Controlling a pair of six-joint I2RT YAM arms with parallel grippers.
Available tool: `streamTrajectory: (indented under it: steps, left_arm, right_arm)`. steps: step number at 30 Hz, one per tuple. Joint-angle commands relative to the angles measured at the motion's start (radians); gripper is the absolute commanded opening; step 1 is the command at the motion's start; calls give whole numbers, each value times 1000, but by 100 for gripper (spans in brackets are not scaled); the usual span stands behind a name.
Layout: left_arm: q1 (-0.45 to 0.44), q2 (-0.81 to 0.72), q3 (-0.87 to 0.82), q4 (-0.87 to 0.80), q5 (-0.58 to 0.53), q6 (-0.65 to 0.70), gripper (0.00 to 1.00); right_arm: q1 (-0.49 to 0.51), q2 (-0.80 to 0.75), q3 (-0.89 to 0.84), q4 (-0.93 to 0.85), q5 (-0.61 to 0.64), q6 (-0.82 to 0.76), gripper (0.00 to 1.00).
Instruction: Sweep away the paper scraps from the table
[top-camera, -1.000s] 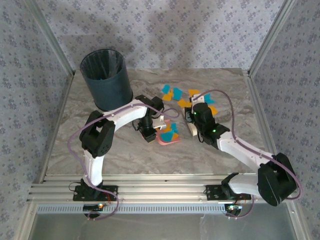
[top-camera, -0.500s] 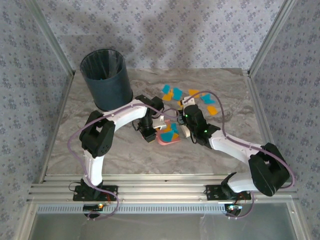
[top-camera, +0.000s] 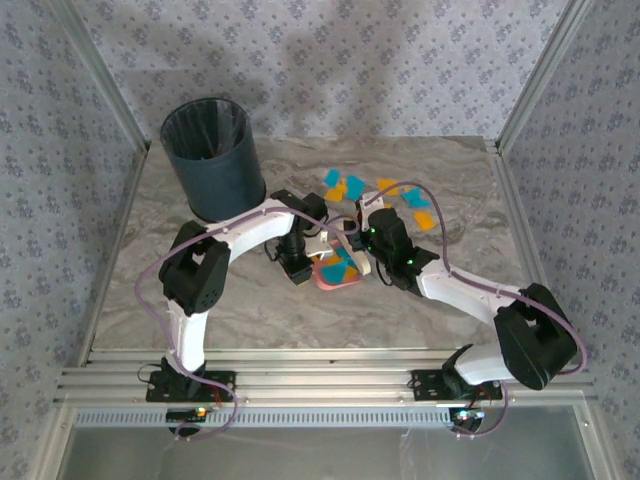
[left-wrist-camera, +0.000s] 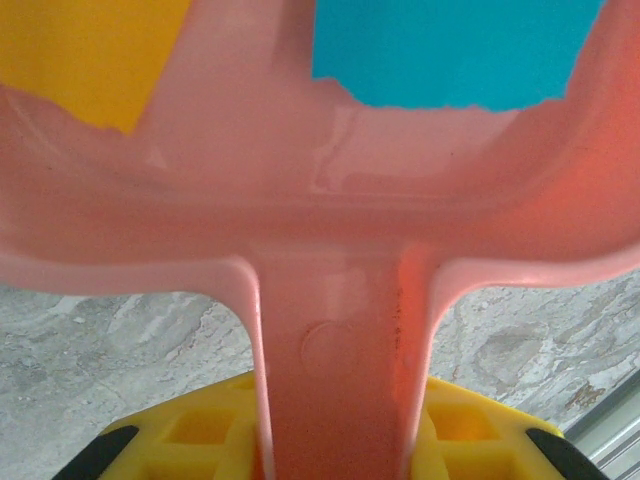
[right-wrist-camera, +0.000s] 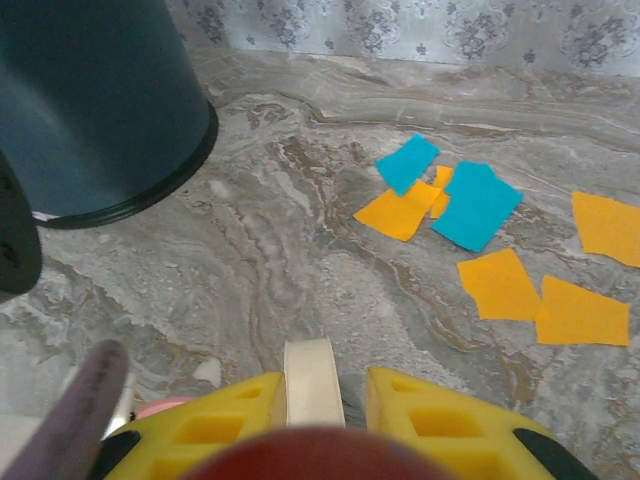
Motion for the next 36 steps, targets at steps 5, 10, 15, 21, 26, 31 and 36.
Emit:
streamTrajectory:
  steps: [5,10,15,21,26,31,36]
  left_arm:
    - [4,-17,-7,-13,14,14,0]
    - [4,-16,-8,-10,15,12,0]
    - [5,-27,-16,5,27,3,0]
    - [5,-69,-66,72,65,-27,0]
    - [6,-84,-96,111,77,-46,0]
    - [18,-126,-132,187,111,-79,0]
    - [41,-208,-194,314,176,-150,0]
  right_arm:
    - [6,8,5,8,-66,62,0]
    - [8,-19,-1,9,-56,79,0]
    - [22,-69,1,-44,112,100,0]
    - [11,-139,-28,-98,198,162,0]
    - [1,-199,-50,-119,234,177,0]
    - [1,-275,-79,-173,352,194,0]
    - [-10,-341,-99,-261,428,204,0]
